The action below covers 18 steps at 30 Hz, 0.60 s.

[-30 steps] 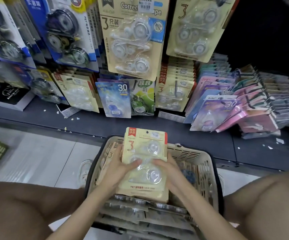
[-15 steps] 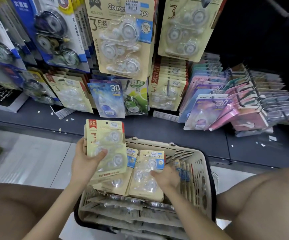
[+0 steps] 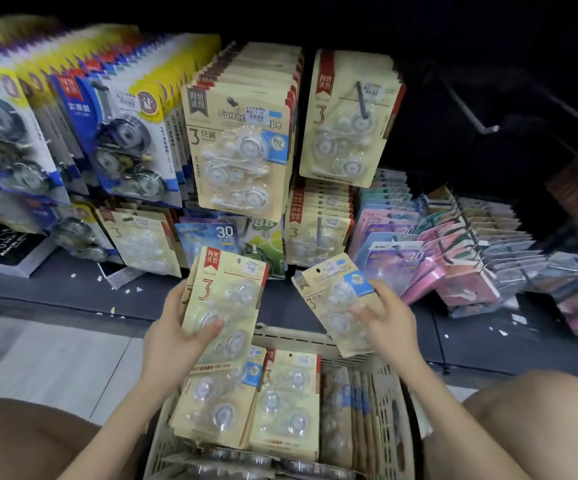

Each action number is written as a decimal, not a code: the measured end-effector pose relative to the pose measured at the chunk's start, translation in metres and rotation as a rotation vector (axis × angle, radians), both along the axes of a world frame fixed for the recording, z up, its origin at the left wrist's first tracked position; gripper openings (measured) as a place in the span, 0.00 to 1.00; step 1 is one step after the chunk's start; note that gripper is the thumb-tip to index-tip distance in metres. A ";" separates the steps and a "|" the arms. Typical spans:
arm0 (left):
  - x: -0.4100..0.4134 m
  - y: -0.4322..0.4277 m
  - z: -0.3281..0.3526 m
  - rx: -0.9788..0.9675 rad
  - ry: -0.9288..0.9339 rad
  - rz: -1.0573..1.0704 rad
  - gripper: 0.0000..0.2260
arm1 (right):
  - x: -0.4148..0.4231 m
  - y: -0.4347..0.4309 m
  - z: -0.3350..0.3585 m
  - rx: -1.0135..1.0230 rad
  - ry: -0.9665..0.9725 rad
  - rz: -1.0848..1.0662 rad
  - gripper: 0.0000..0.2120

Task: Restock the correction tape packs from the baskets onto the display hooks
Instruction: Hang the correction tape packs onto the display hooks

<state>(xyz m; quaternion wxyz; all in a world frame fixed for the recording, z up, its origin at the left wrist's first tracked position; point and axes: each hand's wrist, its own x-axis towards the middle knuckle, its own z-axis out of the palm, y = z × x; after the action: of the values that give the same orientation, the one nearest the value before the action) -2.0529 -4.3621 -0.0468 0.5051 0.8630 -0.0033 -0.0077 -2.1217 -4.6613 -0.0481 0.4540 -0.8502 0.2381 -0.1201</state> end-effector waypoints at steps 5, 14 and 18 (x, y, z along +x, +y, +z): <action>0.014 -0.009 0.050 -0.195 -0.075 0.009 0.32 | 0.013 -0.017 0.085 0.250 -0.410 0.039 0.23; 0.026 -0.023 0.132 -0.428 -0.367 0.029 0.29 | 0.043 -0.016 0.152 0.284 -0.622 0.054 0.25; 0.031 -0.025 0.149 -0.410 -0.422 0.020 0.29 | 0.049 -0.017 0.148 0.288 -0.612 0.056 0.24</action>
<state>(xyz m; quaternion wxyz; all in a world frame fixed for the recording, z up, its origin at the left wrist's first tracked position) -2.0214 -4.3873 0.1017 0.6572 0.7254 -0.1014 0.1779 -2.0722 -4.6781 0.1003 0.6231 -0.7079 0.0817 -0.3224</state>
